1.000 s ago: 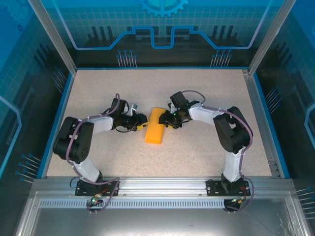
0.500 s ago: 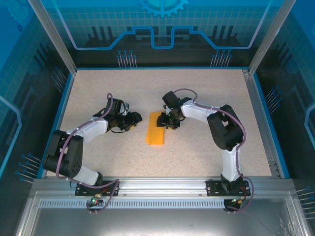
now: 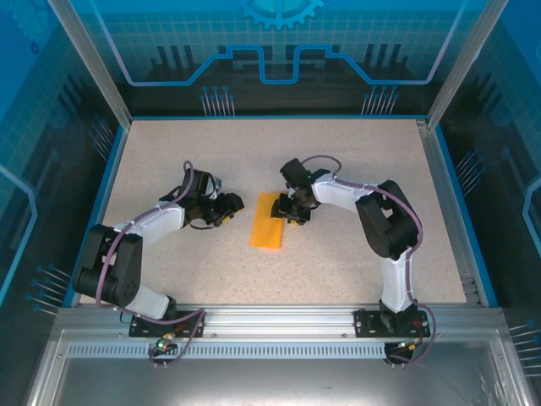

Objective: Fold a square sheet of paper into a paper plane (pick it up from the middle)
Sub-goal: Fold the square sheet of paper in half at the center of the table.

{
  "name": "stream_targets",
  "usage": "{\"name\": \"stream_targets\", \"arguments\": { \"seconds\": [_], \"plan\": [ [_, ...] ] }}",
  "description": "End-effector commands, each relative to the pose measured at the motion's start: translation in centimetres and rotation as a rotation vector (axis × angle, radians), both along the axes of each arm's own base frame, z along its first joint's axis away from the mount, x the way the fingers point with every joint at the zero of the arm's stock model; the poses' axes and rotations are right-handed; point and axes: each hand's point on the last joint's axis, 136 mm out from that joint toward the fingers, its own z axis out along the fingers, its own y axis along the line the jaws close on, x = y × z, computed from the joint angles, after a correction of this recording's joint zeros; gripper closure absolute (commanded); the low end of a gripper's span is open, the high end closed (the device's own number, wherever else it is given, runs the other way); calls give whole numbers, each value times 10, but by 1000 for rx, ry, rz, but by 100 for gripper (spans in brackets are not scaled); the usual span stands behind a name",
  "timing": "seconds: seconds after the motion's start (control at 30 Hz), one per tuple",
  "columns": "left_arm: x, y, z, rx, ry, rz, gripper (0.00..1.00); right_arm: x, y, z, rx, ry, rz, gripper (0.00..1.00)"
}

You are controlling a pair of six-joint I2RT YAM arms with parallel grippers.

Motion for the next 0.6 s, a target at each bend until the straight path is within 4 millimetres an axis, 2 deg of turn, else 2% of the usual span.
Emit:
{"name": "stream_targets", "arguments": {
  "seconds": [0.0, 0.13, 0.33, 0.57],
  "plan": [
    [-6, 0, -2, 3, 13, -14, 47, 1, 4, -8, 17, 11, -40, 48],
    [-6, -1, -2, -1, 15, -18, 47, -1, 7, -11, -2, 18, -13, 47],
    [-5, -1, -2, 0, 11, -21, 47, -4, 7, -13, -52, 28, 13, 41],
    [-5, 0, -2, 0, 13, -19, 47, -5, 2, -21, -101, 53, -19, 39]
  ]
}}
